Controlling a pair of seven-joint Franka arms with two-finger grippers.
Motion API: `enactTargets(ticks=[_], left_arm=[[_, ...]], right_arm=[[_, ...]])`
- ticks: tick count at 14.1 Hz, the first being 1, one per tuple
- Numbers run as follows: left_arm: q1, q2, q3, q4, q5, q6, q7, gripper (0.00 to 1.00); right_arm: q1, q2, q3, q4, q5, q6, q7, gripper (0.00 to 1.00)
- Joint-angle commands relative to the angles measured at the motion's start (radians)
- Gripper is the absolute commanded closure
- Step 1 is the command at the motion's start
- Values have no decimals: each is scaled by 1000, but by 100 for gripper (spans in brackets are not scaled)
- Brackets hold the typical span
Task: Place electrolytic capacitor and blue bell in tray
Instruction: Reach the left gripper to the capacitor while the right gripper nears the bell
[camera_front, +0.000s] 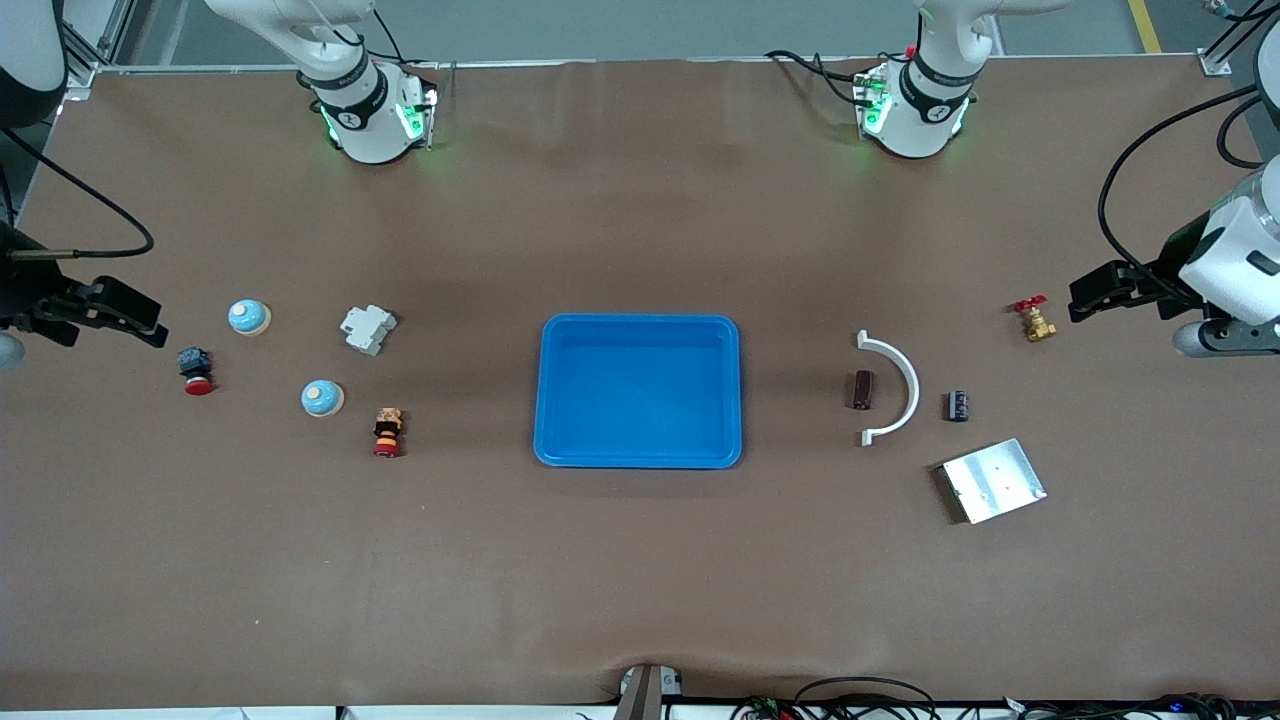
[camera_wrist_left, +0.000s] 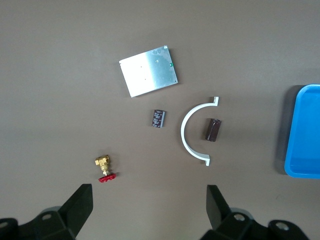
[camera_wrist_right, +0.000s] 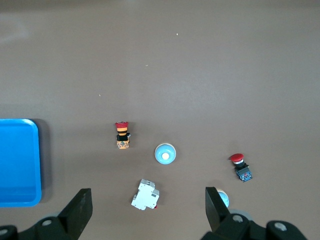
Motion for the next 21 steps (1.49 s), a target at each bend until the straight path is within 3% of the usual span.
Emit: enactTargets(ticks=[1, 15, 21], left_arm=[[5, 0, 4, 11, -25, -18, 28, 0], [-5, 16, 3, 11, -30, -15, 9, 0], [-14, 105, 1, 11, -34, -12, -36, 0]], right_arm=[[-4, -25, -5, -16, -19, 5, -38, 0], [-15, -23, -6, -20, 16, 7, -23, 0], [-38, -22, -6, -20, 47, 10, -23, 0]])
